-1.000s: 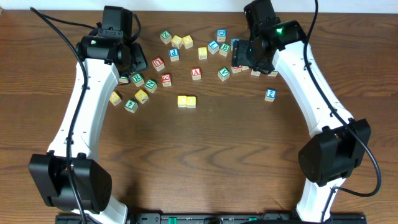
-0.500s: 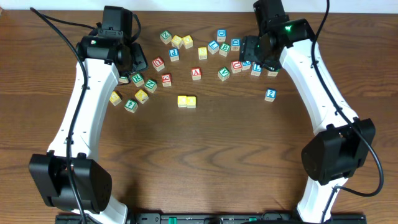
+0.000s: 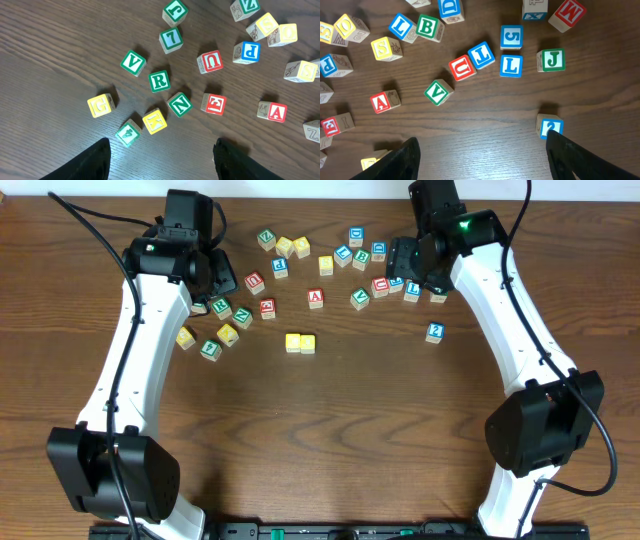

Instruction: Spell out CORL

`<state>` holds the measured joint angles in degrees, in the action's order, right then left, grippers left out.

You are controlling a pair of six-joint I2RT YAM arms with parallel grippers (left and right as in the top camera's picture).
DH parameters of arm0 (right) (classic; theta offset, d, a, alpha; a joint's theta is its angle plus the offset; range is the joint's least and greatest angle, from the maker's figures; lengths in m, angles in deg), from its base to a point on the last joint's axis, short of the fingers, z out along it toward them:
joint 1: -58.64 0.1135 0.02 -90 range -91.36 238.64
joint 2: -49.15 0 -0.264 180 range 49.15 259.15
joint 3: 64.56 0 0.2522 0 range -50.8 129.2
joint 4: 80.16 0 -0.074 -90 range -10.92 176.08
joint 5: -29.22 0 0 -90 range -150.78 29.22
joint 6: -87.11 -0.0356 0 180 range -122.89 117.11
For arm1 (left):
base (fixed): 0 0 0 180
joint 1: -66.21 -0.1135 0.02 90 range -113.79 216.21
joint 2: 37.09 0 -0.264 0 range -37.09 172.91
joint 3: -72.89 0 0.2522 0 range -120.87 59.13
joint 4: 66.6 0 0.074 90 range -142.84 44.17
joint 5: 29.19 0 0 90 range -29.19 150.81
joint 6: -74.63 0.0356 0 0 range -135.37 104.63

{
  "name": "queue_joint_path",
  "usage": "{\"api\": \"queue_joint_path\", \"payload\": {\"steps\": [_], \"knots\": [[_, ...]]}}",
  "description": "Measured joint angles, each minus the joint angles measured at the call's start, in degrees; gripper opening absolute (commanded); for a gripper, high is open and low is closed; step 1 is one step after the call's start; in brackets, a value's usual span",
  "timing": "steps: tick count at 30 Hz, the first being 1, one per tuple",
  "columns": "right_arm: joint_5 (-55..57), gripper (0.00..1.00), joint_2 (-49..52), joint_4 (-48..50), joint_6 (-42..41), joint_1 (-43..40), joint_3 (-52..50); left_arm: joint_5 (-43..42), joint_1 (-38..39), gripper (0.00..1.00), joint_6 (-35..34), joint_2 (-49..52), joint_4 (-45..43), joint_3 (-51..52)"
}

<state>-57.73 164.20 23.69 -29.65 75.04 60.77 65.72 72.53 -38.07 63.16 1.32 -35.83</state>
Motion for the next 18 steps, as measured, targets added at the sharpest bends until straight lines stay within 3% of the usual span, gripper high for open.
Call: {"api": "queue_joint_path", "payload": {"steps": [18], "knots": [[1.53, 0.75, 0.0, 2.25, -0.87, 0.0, -1.7, 0.0, 0.0, 0.65, -0.24, 0.2, 0.0, 0.0]]}}
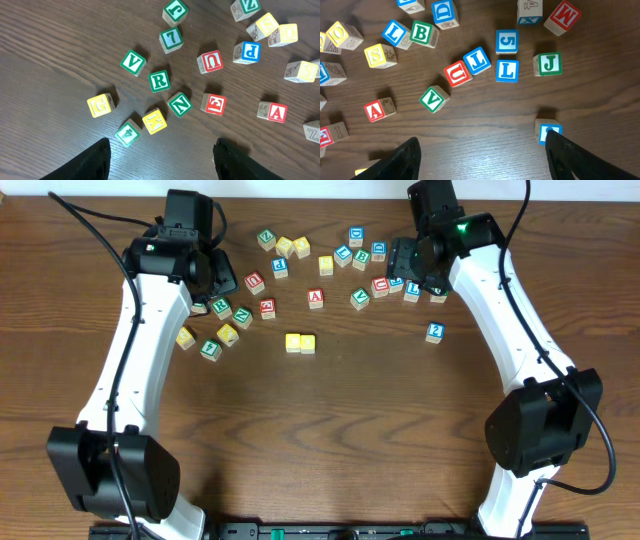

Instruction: Spell out CORL

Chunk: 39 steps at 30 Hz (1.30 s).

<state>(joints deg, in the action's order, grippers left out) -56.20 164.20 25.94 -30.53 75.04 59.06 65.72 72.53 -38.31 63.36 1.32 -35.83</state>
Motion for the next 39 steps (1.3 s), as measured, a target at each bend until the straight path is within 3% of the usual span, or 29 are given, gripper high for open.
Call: {"api": "queue_joint_path", "payload": {"steps": [24, 39], "knots": [[0.2, 0.76, 0.0, -1.33, -0.2, 0.0, -0.13, 2.16, 0.0, 0.65, -9.05, 15.61, -9.22, 0.0], [0.2, 0.76, 0.0, -1.73, -0.22, 0.0, -0.13, 4.5, -0.02, 0.65, -9.92, 16.94, -11.74, 0.0]]}}
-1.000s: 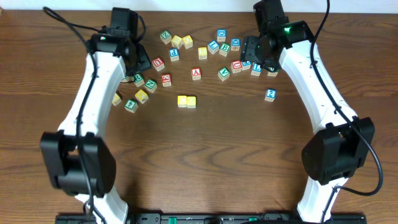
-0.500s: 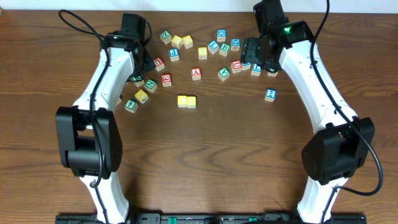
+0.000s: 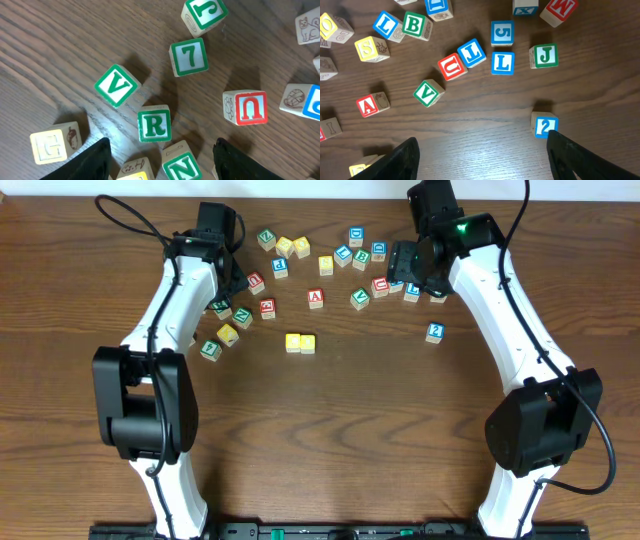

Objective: Spell out CORL
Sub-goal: 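Move the left gripper over the green R block and close on it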

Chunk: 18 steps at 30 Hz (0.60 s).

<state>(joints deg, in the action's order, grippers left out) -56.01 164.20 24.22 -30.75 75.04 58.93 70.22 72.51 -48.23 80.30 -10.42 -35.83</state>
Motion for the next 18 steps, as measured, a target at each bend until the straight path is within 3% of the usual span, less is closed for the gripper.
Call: {"api": "queue_joint_path", "payload": {"steps": [18], "knots": [[0.04, 0.76, 0.0, -0.07, -0.02, 0.0, 0.0, 0.39, 0.0, 0.64, -2.03, 2.29, -1.29, 0.0]]}}
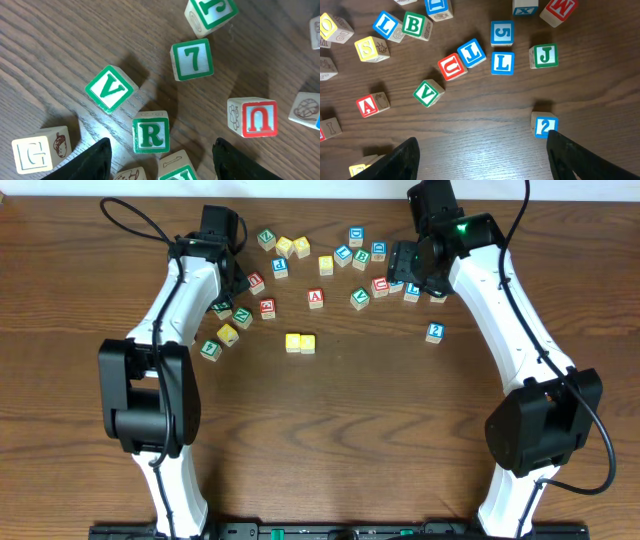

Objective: Spell out CORL
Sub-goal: 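Move the left gripper over the green R block and close on it, then carry the green R block to the right of the O block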

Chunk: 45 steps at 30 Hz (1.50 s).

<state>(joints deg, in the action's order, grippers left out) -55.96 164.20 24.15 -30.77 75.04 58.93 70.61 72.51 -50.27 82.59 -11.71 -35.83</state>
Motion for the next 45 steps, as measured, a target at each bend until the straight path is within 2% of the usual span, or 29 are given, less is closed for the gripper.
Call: {"api": "queue_joint_path", "payload": {"steps": [7, 9, 15, 20, 24, 38, 45], "knots": [[0.04, 0.76, 0.0, -0.15, 0.0, 0.0, 0.0, 0.02, 0.02, 0.64, -0.92, 2.89, -0.04, 0.0], [0.09, 0.76, 0.0, -0.17, 0.0, 0.0, 0.0, 0.02, 0.02, 0.59, -0.98, 4.09, -0.07, 0.0], [0.2, 0.77, 0.0, -0.22, 0.0, 0.0, 0.0, 0.02, 0.02, 0.57, -1.29, 6.43, -0.39, 0.0], [0.46, 0.77, 0.0, -0.26, 0.0, 0.0, 0.0, 0.07, 0.02, 0.4, -1.57, 6.45, -1.31, 0.0], [0.7, 0.77, 0.0, -0.42, 0.0, 0.0, 0.0, 0.04, 0.02, 0.32, -1.25, 6.45, -1.55, 0.0], [1.27, 0.78, 0.0, -0.76, 0.0, 0.0, 0.0, 0.07, 0.02, 0.29, -0.74, 6.43, -1.55, 0.0], [1.27, 0.78, 0.0, -0.81, 0.0, 0.0, 0.0, -0.13, 0.02, 0.29, 3.5, 4.09, -1.49, 0.0]]}}
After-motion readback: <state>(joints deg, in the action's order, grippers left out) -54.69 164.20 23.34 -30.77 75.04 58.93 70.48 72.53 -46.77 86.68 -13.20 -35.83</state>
